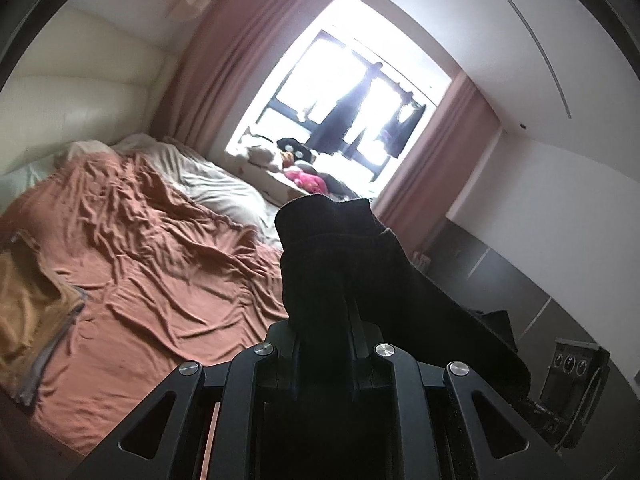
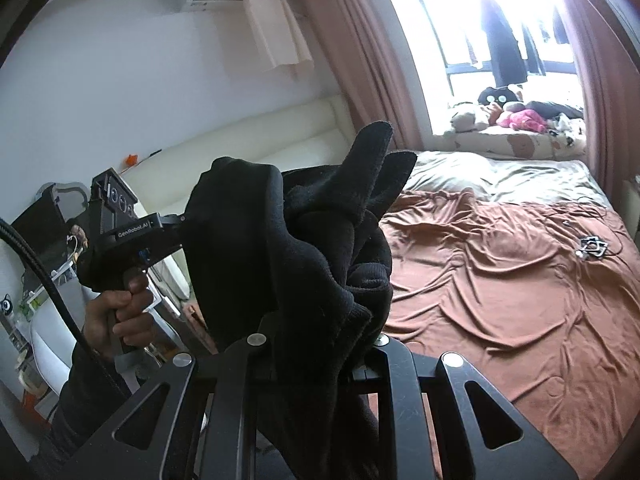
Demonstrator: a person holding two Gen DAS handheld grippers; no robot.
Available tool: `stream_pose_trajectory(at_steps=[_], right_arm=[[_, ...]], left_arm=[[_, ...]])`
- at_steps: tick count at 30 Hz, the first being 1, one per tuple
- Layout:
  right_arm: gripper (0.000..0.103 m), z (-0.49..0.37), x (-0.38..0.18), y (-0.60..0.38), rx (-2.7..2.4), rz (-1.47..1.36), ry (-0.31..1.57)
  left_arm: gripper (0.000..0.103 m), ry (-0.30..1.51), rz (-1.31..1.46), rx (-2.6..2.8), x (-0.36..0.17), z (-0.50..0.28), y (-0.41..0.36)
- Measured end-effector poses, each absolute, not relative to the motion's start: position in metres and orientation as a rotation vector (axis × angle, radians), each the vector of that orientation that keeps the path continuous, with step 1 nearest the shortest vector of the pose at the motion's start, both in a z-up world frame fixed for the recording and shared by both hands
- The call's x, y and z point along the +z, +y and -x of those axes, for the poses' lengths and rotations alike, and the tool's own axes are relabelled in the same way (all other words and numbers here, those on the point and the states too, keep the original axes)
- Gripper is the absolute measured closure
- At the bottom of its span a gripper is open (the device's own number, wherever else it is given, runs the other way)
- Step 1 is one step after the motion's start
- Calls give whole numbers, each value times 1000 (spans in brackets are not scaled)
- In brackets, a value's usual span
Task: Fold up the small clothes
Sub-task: 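Lift the black shirt with both grippers and carry it toward the clothes stack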
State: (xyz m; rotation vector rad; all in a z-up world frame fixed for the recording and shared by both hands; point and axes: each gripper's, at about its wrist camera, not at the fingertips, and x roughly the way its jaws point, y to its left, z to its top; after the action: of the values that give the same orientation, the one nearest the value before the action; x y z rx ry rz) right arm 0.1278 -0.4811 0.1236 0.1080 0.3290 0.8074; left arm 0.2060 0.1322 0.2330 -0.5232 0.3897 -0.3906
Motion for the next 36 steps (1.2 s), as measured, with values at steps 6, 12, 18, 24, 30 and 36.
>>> stream_pose_trajectory(at_steps=[6, 12, 18, 24, 30, 36], right_arm=[[89, -153, 128, -439, 844, -69, 355], [89, -167, 134, -390, 902, -14, 365], [89, -183, 134, -344, 979, 50, 350], [89, -200, 125, -289, 1053, 103, 336], [89, -217, 110, -233, 1113, 171, 325], [89, -240, 97, -189, 1174, 186, 346]], left_arm=[[86, 366, 552, -327, 225, -196, 189], [86, 342, 527, -240, 212, -190, 240], [86, 343, 497, -155, 203, -188, 298], [86, 334, 434, -70, 193, -188, 343], [86, 330, 455, 20, 178, -192, 406], [86, 315, 449, 100, 175, -192, 454]])
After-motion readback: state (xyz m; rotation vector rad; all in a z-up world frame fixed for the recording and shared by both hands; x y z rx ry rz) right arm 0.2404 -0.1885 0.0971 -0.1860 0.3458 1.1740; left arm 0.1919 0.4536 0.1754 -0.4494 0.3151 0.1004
